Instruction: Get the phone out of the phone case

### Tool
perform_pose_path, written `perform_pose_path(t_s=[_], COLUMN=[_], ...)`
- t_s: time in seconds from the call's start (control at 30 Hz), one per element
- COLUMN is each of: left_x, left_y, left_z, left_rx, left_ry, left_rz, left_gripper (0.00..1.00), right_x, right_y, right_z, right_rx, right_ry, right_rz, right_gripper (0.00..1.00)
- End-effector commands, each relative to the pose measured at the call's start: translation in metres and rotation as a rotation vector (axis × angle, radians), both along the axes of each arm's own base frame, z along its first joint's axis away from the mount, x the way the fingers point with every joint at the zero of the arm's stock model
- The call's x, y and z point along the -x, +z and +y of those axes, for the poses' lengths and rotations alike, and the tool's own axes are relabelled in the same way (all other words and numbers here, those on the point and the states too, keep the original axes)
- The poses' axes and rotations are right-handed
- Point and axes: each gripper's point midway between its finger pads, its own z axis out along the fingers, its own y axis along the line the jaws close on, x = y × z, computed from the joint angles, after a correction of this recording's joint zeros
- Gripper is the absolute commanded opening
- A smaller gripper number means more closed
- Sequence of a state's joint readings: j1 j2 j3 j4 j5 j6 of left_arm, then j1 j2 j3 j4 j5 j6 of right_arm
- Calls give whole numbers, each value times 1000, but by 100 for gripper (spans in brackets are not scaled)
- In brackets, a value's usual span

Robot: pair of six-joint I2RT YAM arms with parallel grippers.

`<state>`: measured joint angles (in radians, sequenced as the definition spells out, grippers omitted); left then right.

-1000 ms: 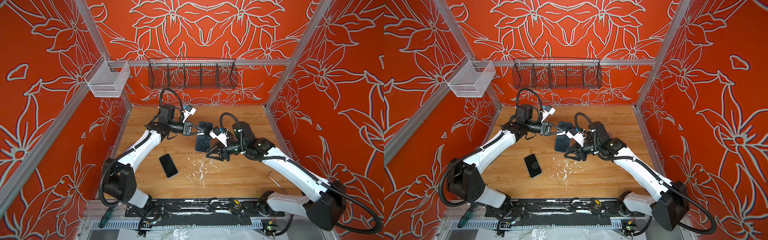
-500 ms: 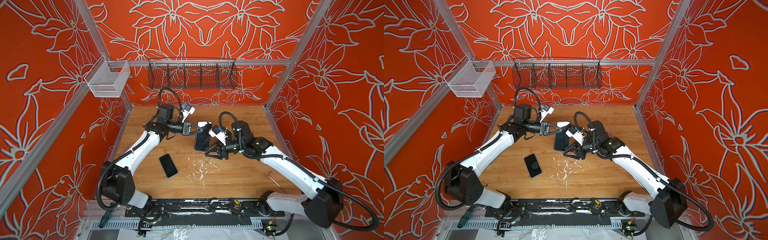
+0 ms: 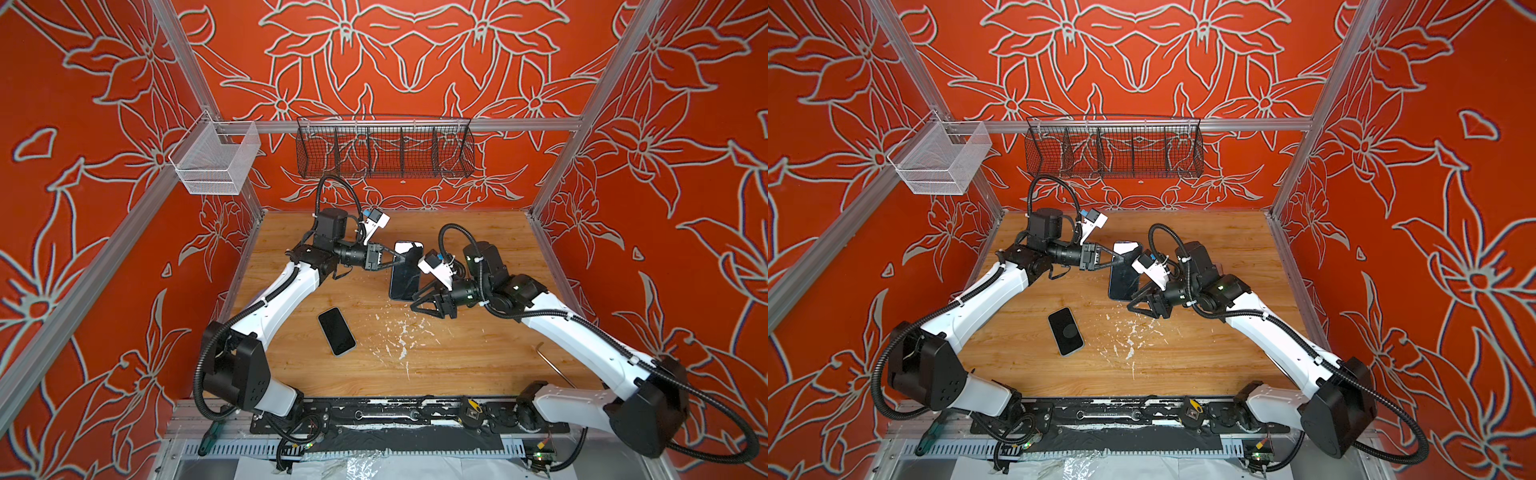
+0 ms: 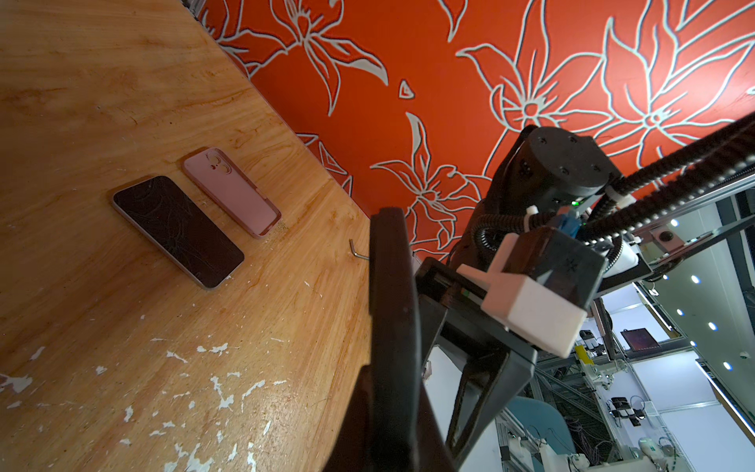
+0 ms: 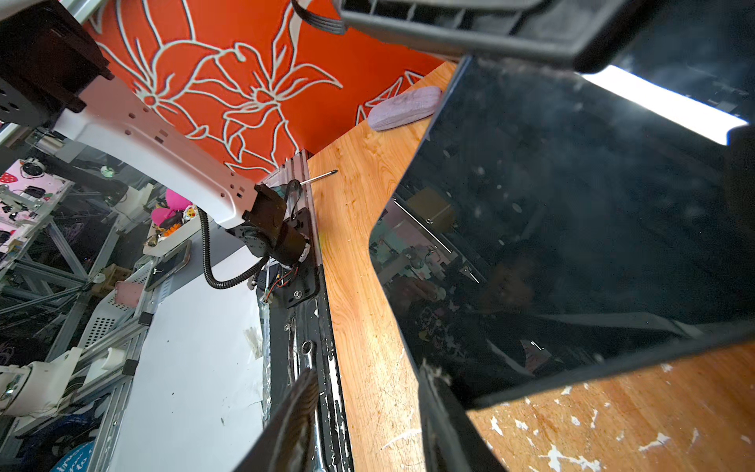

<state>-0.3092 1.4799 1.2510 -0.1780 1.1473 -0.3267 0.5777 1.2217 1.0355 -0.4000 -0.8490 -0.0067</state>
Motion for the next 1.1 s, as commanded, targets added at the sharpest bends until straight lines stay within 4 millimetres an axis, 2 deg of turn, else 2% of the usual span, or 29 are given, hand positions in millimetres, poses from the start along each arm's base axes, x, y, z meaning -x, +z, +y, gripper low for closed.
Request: perform_pose_path(t_s=[0.0, 0.27, 0.47, 0.63, 0.9, 1.07], left_x=[26, 26, 26, 25, 23, 22], left_y=[42, 43, 41, 39, 37, 35], left_z=[-1, -1, -1, -1, -2, -3], left_rx=[81, 58, 45, 43, 43, 48], left_ry=[-107, -106, -105, -101, -99, -102], left_rz=[-56, -61, -57, -54, -47, -35], left_gripper=[0, 0, 0, 0, 0, 0], right_x=[-9, -18, -11, -2, 7, 2], right_y=[-21, -27, -24, -8, 4, 5], right_z=[-16, -30, -15, -2, 5, 7], right_rx=[108, 192, 123, 42, -19, -37], right_ry=[-82, -154, -69, 14, 75, 52], right_rz=[-21, -71, -20, 0, 25, 18], right_gripper=[43, 43, 44, 43, 43, 43])
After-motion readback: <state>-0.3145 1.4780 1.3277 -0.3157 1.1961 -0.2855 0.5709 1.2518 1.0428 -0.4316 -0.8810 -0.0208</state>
